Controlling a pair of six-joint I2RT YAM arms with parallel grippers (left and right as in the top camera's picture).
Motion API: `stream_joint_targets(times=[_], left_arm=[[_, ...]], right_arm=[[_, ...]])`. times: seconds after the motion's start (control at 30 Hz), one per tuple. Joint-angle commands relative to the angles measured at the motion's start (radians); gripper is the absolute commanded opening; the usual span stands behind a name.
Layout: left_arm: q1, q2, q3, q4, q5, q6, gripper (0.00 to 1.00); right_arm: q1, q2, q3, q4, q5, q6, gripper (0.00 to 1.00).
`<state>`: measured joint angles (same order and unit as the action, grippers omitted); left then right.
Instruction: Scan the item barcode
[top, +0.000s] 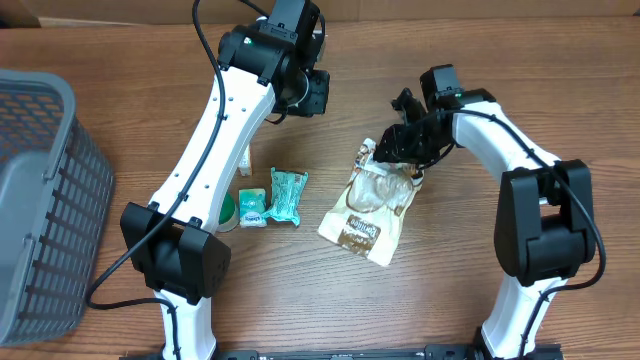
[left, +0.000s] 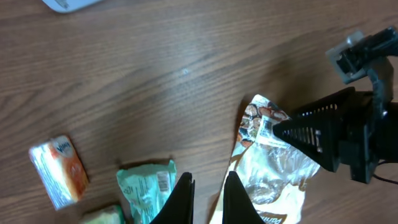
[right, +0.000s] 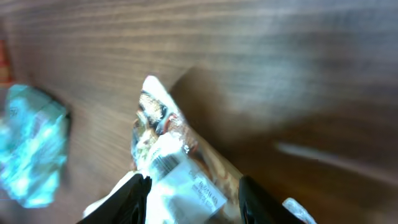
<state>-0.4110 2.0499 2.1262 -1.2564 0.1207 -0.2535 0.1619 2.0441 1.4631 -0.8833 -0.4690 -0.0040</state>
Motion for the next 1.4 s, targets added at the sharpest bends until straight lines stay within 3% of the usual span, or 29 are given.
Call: stream_joint_targets(times=[0.0, 0.17, 0.4, 0.63, 1.23, 1.37], left_arm=[[-0.025, 0.022, -0.025, -0.011, 0.046, 0.022, 0.04], [-0.062, 0.052, -0.113, 0.034, 0.12, 0.022, 0.04], [-0.091, 0.137, -0.182, 0.077, 0.21, 0.023, 0.04], [-0.095, 0.227, -0.182, 0.107, 0.372, 0.053, 0.04], [-0.138, 0.28, -0.182, 0.156, 0.377, 0.074, 0.04], [-0.154, 0.28, -0.182, 0.163, 0.337, 0.031, 0.04]], right_arm=[[-0.047, -0.055, 0.101, -0.063, -0.076, 0.016, 0.46], [-0.15, -0.15, 0.185, -0.22, -0.076, 0.058, 0.46], [-0.269, -0.202, 0.172, -0.367, -0.086, 0.056, 0.46], [-0.27, -0.202, 0.084, -0.355, -0.083, 0.048, 0.41], [-0.268, -0.202, -0.205, -0.194, -0.147, 0.048, 0.41], [-0.268, -0.202, -0.264, -0.164, -0.191, 0.048, 0.36]])
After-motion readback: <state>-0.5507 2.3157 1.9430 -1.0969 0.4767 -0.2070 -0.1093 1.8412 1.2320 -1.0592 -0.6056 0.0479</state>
